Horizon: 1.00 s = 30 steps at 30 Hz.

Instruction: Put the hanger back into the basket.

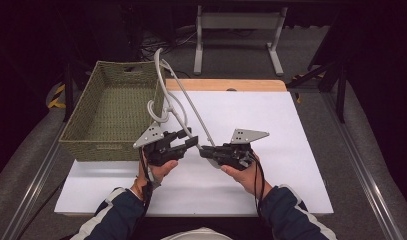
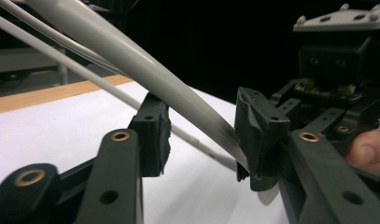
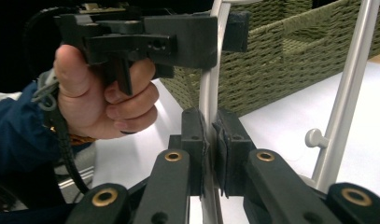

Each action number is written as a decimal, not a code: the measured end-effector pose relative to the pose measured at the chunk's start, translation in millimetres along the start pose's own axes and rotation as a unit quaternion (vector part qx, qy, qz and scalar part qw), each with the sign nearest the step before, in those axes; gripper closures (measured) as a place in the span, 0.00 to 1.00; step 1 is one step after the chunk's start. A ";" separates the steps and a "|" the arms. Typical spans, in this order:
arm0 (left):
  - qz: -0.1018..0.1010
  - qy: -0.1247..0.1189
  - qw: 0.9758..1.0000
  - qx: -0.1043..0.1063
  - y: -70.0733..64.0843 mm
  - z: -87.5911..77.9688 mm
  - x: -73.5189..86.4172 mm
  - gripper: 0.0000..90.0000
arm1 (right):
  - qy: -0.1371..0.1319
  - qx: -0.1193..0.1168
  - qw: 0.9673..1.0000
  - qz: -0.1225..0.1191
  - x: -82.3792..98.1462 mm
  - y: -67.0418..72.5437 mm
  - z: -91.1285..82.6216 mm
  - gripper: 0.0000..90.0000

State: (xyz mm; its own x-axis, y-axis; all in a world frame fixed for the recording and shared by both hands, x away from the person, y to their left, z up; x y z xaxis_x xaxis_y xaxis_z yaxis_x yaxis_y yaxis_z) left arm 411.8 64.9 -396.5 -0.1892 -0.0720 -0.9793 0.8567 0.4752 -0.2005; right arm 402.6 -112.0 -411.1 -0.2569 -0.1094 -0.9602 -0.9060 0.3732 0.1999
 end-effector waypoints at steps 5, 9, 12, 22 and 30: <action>-0.017 -0.009 1.000 0.019 0.4 -2.3 -1.9 0.71 | 0.003 -0.007 1.000 -0.001 1.7 0.7 2.2 0.92; -0.024 -0.017 0.999 0.037 -2.0 -2.5 -3.8 0.78 | 0.009 -0.012 1.000 -0.006 2.9 2.7 4.9 0.92; -0.023 -0.021 0.999 0.040 -5.1 -0.9 -5.3 0.83 | 0.013 -0.003 1.000 -0.010 3.5 2.8 5.8 0.90; 0.008 0.005 1.000 0.017 -7.5 4.4 -5.6 0.91 | 0.030 0.023 0.999 -0.012 7.6 -1.0 3.2 0.70; 0.038 0.012 0.999 -0.002 -9.7 3.9 -13.7 0.91 | 0.073 0.119 0.986 -0.093 20.6 -12.4 -40.8 0.51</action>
Point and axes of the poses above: each handheld gripper's, and its own axes: z roughly forward along the jaws, x roughly out of its underside, y roughly to its left, the point moved 5 cm from there along z, roughly forward along the jaws, and after that the axes turned 5 degrees about -y, right-handed, at the moved point
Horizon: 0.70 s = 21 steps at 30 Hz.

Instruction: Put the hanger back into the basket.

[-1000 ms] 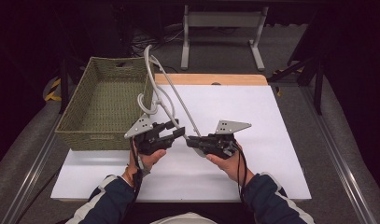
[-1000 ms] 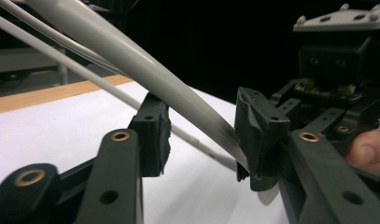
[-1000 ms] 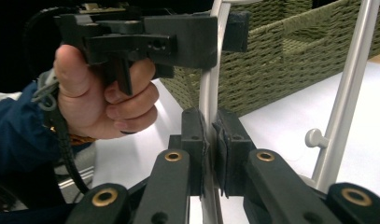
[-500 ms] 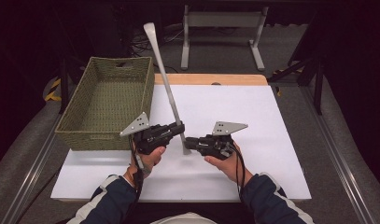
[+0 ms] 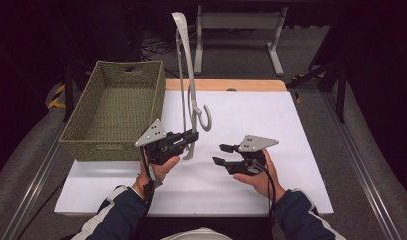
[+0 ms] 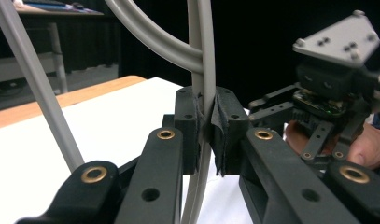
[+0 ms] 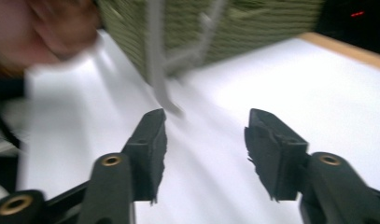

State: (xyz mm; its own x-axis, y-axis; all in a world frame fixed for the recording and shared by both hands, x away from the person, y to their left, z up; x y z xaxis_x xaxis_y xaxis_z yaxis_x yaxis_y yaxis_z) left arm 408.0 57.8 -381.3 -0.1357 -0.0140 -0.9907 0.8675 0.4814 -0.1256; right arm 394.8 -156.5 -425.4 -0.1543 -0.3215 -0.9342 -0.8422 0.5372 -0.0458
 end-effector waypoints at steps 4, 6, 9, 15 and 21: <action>0.016 0.001 1.000 -0.012 -2.3 1.5 -9.4 0.91 | 0.017 0.043 0.999 -0.019 18.3 -9.3 -21.4 0.48; 0.020 0.000 1.000 -0.015 -3.0 1.6 -12.6 0.91 | 0.022 0.052 0.998 -0.021 23.3 -12.8 -26.3 0.46; 0.029 0.001 0.999 -0.026 -5.6 2.6 -25.3 0.91 | 0.023 0.067 0.997 -0.007 30.5 -21.8 -35.1 0.43; 0.049 0.005 0.998 -0.049 -6.6 2.1 -53.7 0.91 | 0.021 0.082 0.996 -0.004 30.0 -27.5 -34.3 0.34; 0.058 -0.001 0.995 -0.077 3.8 -6.3 -70.5 0.91 | 0.033 0.113 0.993 -0.011 31.1 -28.3 -32.0 0.23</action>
Point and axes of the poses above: each handheld gripper's, and its own axes: z roughly forward along the jaws, x roughly out of its underside, y roughly to its left, the point moved 5 cm from there along z, roughly forward along the jaws, and after that the axes turned 5 degrees about -y, right-handed, at the moved point
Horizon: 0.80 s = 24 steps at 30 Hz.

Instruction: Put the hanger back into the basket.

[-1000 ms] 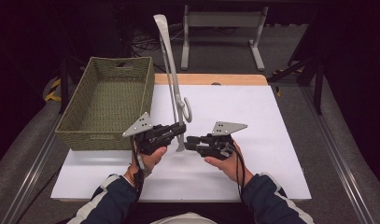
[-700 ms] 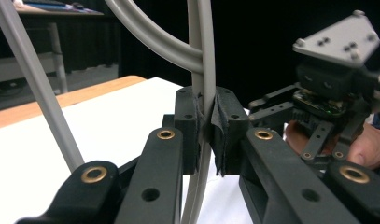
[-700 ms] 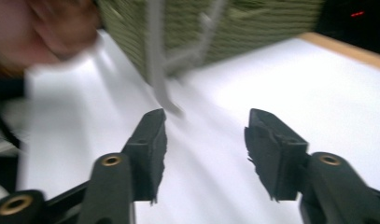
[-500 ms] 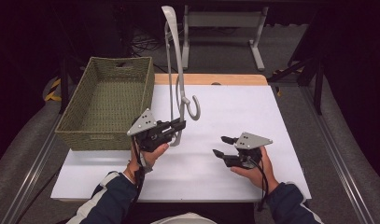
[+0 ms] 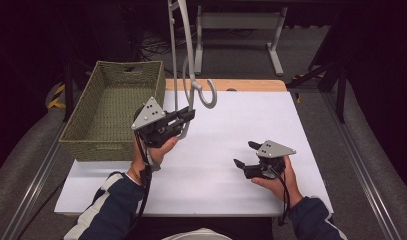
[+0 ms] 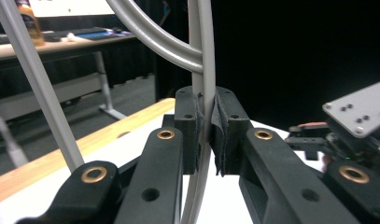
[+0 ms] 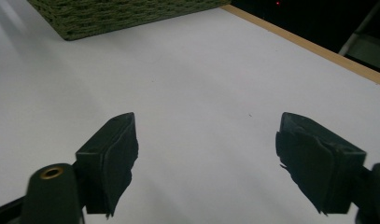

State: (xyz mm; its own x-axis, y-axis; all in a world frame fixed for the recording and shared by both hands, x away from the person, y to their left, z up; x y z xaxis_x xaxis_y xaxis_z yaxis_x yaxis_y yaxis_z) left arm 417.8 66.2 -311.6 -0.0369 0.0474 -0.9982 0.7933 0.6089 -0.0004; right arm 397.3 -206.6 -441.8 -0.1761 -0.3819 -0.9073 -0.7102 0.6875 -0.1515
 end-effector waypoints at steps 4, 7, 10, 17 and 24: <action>0.010 0.002 1.000 -0.018 10.3 -5.7 -7.9 0.91 | -0.002 0.003 1.000 0.005 -0.2 -1.5 0.1 0.23; 0.013 0.001 1.000 -0.028 18.4 -11.3 -15.5 0.91 | -0.001 0.003 1.000 0.005 0.6 -1.8 0.7 0.23; 0.017 -0.002 0.999 -0.040 25.9 -16.3 -21.8 0.91 | 0.000 0.002 1.000 0.007 1.2 -1.6 1.6 0.22; 0.024 0.000 0.997 -0.067 44.1 -31.5 -31.2 0.91 | 0.006 -0.004 1.000 0.002 2.8 0.4 3.8 0.22; 0.020 0.008 0.995 -0.095 62.9 -42.1 -23.6 0.91 | 0.010 -0.004 1.000 0.000 4.0 1.7 6.0 0.22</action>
Point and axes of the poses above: each handheld gripper's, and its own axes: z roughly forward along the jaws, x roughly out of its underside, y roughly to its left, the point moved 5 cm from there along z, roughly forward along the jaws, and after that the axes turned 5 degrees about -y, right-handed, at the moved point
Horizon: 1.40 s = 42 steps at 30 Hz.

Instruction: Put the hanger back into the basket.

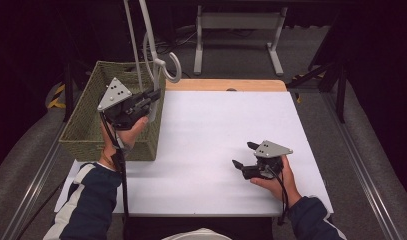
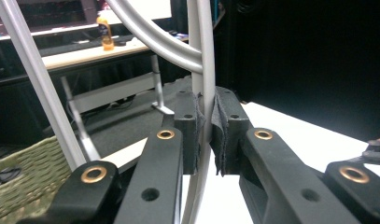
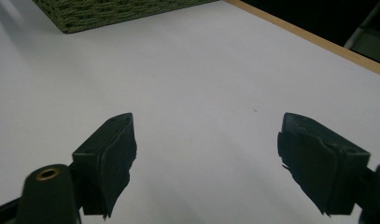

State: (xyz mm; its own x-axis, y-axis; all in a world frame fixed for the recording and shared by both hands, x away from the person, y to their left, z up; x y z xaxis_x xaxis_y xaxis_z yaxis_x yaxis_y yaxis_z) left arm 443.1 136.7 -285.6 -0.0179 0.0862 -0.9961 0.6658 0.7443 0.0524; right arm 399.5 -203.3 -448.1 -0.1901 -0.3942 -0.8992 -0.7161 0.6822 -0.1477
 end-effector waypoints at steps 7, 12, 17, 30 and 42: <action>-0.003 0.018 0.999 -0.031 20.7 -6.6 14.7 0.91 | 0.005 -0.003 1.000 -0.002 1.4 1.3 2.4 0.22; -0.008 0.038 0.998 -0.048 36.5 -14.7 30.7 0.91 | 0.007 -0.005 1.000 -0.001 2.1 1.7 3.5 0.21; 0.001 0.067 0.995 -0.069 51.0 -21.8 46.6 0.91 | 0.010 -0.006 1.000 -0.002 2.6 2.2 4.9 0.21; 0.014 0.137 0.987 -0.088 81.8 -34.3 72.3 0.91 | 0.018 -0.022 0.999 -0.014 3.4 2.8 6.0 0.21; 0.012 0.192 0.976 -0.098 99.7 -45.6 97.4 0.91 | 0.039 -0.036 0.998 -0.025 6.8 5.9 9.9 0.21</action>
State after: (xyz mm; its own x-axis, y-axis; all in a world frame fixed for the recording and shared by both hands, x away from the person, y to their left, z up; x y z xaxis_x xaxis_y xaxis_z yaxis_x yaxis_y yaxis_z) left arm 473.7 249.5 -374.1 -0.3071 0.3198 -0.8963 0.5144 0.8482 0.1264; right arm 400.6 -195.8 -459.1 -0.2024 -0.4744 -0.8567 -0.7720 0.6155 -0.1584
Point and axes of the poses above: each handheld gripper's, and its own axes: z roughly forward along the jaws, x roughly out of its underside, y roughly to its left, the point moved 5 cm from there along z, roughly forward along the jaws, and after that the axes turned 5 degrees about -y, right-handed, at the moved point
